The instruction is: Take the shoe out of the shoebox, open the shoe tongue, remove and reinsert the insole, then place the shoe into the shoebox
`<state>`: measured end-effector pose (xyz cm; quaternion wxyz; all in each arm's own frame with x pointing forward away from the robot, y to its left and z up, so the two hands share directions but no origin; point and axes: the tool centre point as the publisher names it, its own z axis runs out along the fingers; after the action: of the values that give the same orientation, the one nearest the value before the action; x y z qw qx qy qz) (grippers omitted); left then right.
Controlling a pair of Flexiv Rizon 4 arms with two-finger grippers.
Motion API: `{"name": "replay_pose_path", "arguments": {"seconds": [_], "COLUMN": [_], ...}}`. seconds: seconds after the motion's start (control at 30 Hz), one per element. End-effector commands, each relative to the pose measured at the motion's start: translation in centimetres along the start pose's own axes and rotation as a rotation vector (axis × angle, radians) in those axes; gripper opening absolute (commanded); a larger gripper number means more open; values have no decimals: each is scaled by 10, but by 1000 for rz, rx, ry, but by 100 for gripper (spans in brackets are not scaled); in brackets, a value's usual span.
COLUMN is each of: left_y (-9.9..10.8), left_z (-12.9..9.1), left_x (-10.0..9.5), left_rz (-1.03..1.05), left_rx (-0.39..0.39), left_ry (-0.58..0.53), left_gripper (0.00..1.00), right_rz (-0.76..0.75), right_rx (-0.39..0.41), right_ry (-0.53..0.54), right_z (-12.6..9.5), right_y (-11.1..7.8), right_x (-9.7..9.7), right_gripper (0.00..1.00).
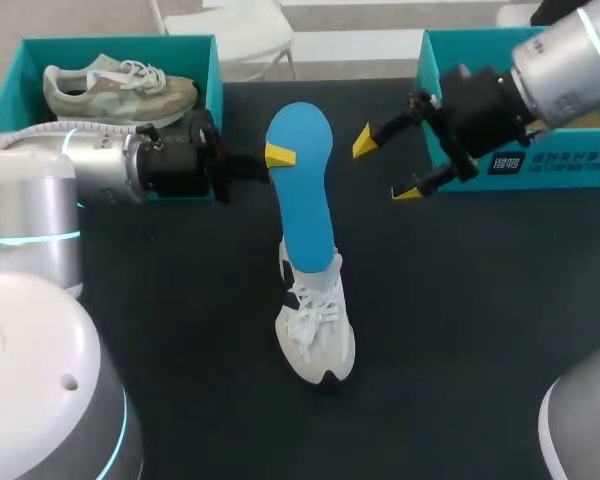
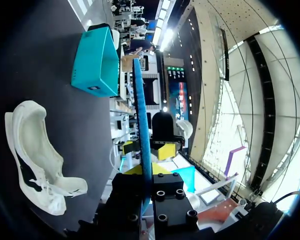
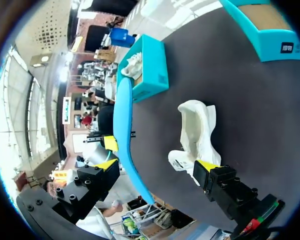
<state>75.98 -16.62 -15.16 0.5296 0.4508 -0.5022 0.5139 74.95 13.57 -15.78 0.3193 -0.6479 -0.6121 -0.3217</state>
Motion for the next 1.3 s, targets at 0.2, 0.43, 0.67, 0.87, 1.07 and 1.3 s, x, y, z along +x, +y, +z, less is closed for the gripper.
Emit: {"name": "replay_pose_path", "arguments": {"seconds": [0.2,0.43,0.67,0.87,1.07,1.3], "left_y": [1,1,1,1,1,1], "left_z": [-1,-1,-1,-1,-1,-1], "left_x": [0,0,0,0,0,0], "left_rz": [0,0,0,0,0,0], "left_rx": [0,0,0,0,0,0], "left_ry": [-2,-2,-2,-2,-2,-2], "left_gripper": [0,0,0,0,0,0], "right_rz": [-22,-90,-106,-119,-119,-119], "right_rx": [-19,-57,-81,-77,-77,-77], "right_ry": [149,260,353,399,399,399], "right_z": [2,5,1,2,2,2], "right_y": [0,13,16,17,17,17], "right_x": [0,17,35,37,37,37], "right_gripper": [100,100,100,100,100,100]}}
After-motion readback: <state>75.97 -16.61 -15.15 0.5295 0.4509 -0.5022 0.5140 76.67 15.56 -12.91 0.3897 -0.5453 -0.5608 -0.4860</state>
